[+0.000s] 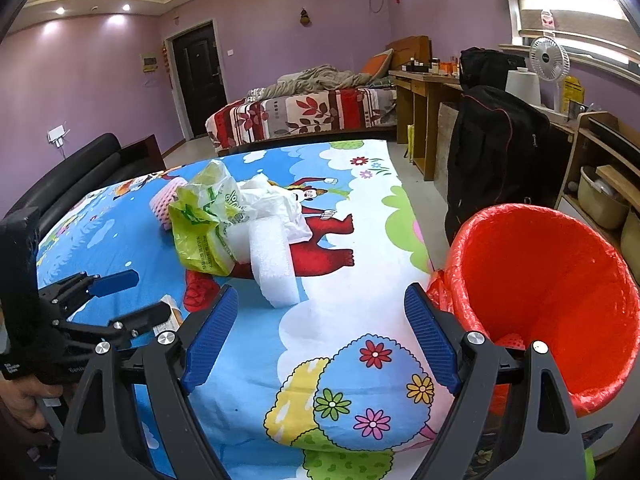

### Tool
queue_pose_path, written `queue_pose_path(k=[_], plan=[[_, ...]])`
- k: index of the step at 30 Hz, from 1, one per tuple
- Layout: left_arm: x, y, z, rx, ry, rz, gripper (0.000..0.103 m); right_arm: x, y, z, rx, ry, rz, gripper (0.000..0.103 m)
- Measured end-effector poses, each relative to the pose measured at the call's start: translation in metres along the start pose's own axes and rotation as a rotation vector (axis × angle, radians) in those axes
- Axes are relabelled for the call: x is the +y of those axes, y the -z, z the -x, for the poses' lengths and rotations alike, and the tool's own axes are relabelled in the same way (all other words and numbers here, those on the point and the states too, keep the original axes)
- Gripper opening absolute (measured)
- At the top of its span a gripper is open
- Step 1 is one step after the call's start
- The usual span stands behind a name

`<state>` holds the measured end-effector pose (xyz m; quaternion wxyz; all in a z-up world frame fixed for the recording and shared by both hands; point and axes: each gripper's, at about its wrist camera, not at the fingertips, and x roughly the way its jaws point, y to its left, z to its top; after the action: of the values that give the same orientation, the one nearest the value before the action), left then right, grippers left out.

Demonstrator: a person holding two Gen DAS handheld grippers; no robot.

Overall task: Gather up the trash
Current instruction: 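Return both grippers to the trash pile on the bedspread, then grasp the white card with the left gripper while the right grasps another foam block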

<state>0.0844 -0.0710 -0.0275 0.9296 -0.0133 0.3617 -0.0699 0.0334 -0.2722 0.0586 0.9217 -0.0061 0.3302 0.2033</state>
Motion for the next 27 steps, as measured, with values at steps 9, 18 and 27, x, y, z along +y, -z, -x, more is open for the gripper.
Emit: queue_pose_path(k=[9, 18, 27], plan=[[0.009, 0.010, -0.022, 0.104, -0.003, 0.009, 0.082, 0.006, -0.005, -0.007, 0.009, -0.012, 0.011, 0.080], [0.013, 0.007, -0.017, 0.085, 0.016, 0.018, 0.084, 0.011, -0.007, -0.018, 0.026, -0.028, 0.022, 0.080], [-0.001, 0.008, -0.020, 0.110, 0.033, -0.029, 0.088, 0.007, -0.009, -0.017, 0.017, -0.020, 0.013, 0.080]])
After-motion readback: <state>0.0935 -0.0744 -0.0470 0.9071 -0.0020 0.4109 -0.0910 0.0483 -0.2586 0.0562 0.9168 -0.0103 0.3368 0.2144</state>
